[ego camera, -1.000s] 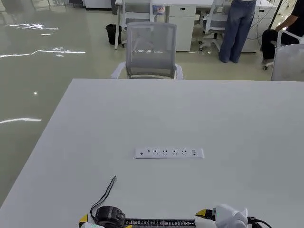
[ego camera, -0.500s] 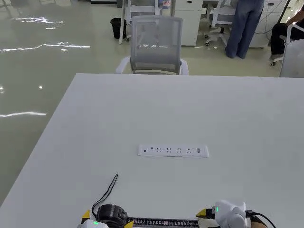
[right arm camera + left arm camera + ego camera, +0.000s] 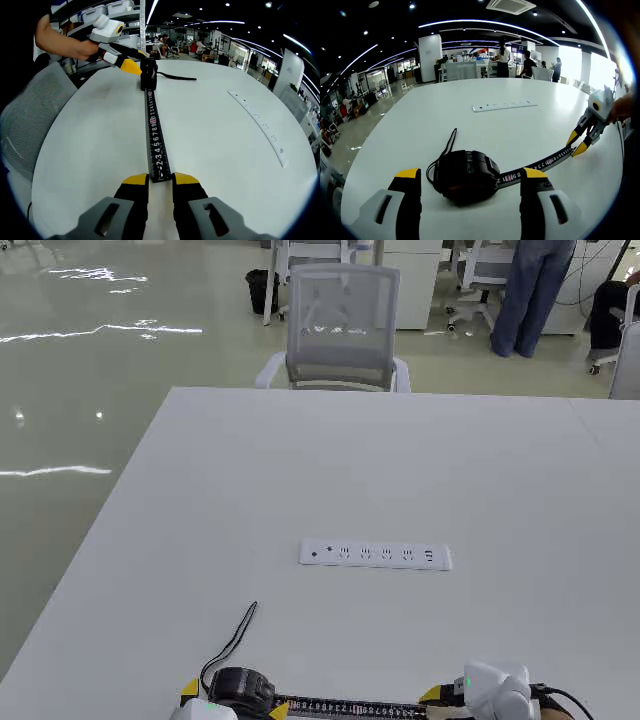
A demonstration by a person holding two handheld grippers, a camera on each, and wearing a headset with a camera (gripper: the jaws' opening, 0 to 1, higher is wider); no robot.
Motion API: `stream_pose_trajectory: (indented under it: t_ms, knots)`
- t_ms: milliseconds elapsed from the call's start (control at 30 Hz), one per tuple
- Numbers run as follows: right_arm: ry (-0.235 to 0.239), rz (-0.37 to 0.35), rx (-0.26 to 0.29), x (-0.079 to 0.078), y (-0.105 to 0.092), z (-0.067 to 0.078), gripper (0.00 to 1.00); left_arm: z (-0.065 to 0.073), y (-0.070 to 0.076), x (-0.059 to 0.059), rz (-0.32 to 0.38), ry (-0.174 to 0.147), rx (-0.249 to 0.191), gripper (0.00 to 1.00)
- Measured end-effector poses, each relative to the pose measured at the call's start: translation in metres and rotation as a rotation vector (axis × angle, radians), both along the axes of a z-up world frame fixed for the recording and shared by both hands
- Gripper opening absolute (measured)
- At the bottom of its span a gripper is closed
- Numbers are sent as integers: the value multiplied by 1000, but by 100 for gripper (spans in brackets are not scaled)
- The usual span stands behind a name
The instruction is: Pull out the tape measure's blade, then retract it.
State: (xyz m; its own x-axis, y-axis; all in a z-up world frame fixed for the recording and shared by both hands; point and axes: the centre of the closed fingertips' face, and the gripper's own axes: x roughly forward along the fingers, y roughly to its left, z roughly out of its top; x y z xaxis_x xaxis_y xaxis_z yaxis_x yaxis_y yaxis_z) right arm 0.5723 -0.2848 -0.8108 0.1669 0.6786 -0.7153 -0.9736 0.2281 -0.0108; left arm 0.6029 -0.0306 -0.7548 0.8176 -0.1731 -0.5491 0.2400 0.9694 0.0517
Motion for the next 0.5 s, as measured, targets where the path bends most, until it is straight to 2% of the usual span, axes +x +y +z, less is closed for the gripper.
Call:
stream_pose_trajectory:
  t_ms: [67, 200, 500]
  knots:
    - [10, -7, 5, 0, -1, -1, 14, -1, 0, 0, 9, 2, -4, 79]
    - [-6, 9, 2, 0, 0, 0, 14, -1, -1, 0, 20, 2, -7, 78]
    - [-8, 14, 1, 0, 1, 1, 13, -3, -2, 3, 51, 6, -23, 76]
